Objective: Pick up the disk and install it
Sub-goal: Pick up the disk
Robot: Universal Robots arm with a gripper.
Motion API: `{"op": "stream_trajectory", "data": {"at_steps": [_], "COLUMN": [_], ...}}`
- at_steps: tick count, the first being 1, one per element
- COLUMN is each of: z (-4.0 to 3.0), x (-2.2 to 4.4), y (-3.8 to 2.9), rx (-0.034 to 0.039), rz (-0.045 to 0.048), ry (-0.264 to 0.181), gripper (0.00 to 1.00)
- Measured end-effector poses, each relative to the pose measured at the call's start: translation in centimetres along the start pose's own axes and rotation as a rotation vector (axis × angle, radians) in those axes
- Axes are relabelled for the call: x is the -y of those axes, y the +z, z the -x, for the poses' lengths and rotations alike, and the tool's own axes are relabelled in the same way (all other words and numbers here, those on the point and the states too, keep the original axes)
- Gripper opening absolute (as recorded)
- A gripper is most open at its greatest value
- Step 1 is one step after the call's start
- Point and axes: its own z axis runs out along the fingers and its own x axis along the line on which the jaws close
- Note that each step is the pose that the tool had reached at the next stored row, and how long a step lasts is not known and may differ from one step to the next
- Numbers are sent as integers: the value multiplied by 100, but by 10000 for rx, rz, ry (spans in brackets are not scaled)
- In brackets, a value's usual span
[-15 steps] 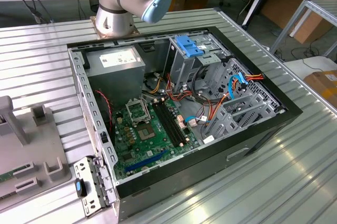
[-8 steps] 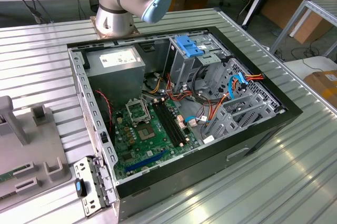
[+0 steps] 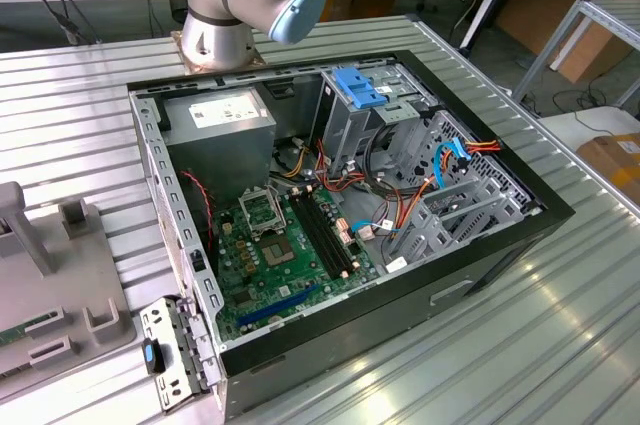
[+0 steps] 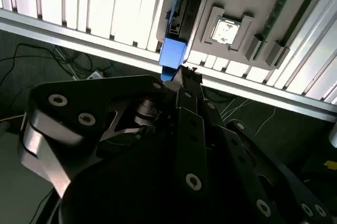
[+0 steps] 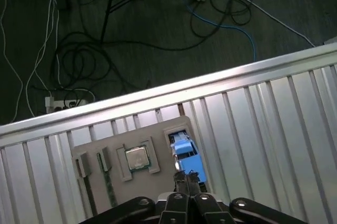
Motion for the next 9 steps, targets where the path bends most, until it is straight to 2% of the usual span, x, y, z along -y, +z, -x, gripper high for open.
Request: {"op": "stream_trajectory", "data": {"at_steps": [2,3,9], "z": [0,0,0], "x": [0,0,0], "y": [0,0,1], "rx": [35,82,201], "rz": [13,30,70], "ry": [-281,-634,-1593], "gripper": [11,11,11]}}
